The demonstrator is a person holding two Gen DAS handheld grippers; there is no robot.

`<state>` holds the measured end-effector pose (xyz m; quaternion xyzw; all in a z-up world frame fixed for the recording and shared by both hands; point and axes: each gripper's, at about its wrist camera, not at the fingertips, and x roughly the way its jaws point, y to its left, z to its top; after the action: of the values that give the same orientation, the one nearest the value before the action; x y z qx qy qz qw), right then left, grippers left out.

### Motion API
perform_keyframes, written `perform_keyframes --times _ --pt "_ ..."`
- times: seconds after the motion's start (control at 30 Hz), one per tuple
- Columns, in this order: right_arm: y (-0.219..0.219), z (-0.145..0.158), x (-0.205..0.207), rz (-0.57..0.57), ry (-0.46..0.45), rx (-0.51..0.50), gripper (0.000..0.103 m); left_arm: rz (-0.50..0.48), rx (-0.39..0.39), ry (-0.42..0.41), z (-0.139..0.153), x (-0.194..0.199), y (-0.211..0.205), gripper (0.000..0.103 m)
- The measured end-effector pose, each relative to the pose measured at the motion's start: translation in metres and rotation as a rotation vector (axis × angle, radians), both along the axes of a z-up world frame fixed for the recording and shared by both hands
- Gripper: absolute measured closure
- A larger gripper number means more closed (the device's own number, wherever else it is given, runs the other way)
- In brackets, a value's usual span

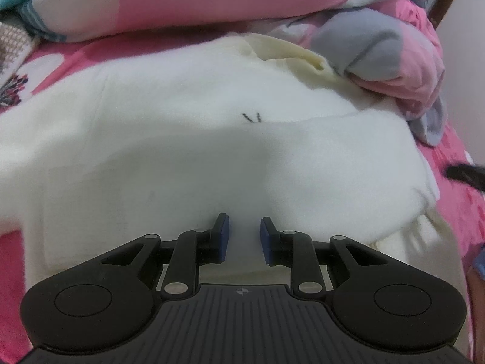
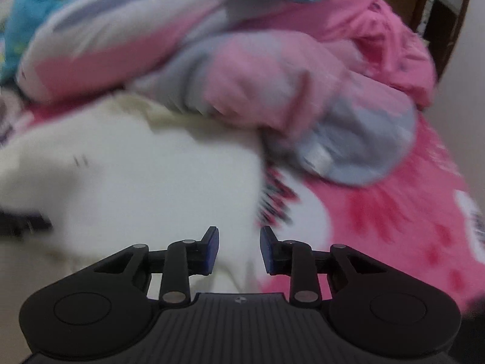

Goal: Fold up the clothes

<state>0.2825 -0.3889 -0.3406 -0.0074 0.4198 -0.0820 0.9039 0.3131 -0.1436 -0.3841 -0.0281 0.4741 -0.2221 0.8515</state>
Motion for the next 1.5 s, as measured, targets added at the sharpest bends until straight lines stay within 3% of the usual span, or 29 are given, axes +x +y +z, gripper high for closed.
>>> perform_keyframes --times 0.07,0.2,0.27,0.37,0.47,0.67,0.77,0.9,1.1,1.2,1.27,1.33,1.43,1.5 --pt "-0.004 -0.018 0.023 -0.007 -0.044 0.09 0.073 0.001 -0.003 -0.009 -0.001 -0.001 0.0 0.079" --pt "-0.027 -0.071 0.055 -0.151 0.014 0.265 0.073 0.016 -0.027 -0.006 0.0 -0.003 0.004 0.079" --pt "-0.026 -0.06 0.053 -0.195 0.006 0.298 0.073 0.046 -0.045 -0.008 0.006 -0.006 0.01 0.077" --pt "-0.007 -0.033 0.04 -0.166 -0.026 0.309 0.072 0.148 -0.054 -0.049 0.019 -0.016 0.033 0.073" --pt "0.021 -0.021 0.035 -0.093 -0.032 0.352 0.072 0.298 -0.08 -0.027 0.028 -0.023 0.076 0.071" --pt "0.106 -0.035 0.058 0.136 0.031 0.441 0.072 0.678 -0.076 0.032 0.032 -0.032 0.178 0.065" --pt "0.141 -0.043 0.072 0.165 0.071 0.47 0.072 0.882 -0.059 0.037 0.032 -0.036 0.225 0.062" --pt "0.169 -0.042 0.08 0.188 0.094 0.48 0.072 1.157 -0.123 0.024 0.033 -0.043 0.285 0.049" --pt "0.191 -0.038 0.085 0.196 0.122 0.431 0.072 1.444 -0.188 0.112 0.021 -0.05 0.352 0.046" --pt "0.201 -0.037 0.087 0.195 0.133 0.415 0.072 1.536 -0.212 0.118 0.018 -0.055 0.374 0.046" --pt "0.208 -0.039 0.088 0.189 0.138 0.412 0.072 1.533 -0.17 0.086 0.018 -0.052 0.384 0.046" --pt "0.216 -0.041 0.088 0.184 0.144 0.413 0.072 1.545 -0.173 0.071 0.015 -0.052 0.395 0.048" --pt "0.227 -0.046 0.089 0.178 0.144 0.406 0.072 1.52 -0.158 0.044 0.014 -0.049 0.405 0.07" --pt "0.231 -0.048 0.089 0.172 0.139 0.397 0.072 1.485 -0.128 0.022 0.015 -0.046 0.409 0.095"
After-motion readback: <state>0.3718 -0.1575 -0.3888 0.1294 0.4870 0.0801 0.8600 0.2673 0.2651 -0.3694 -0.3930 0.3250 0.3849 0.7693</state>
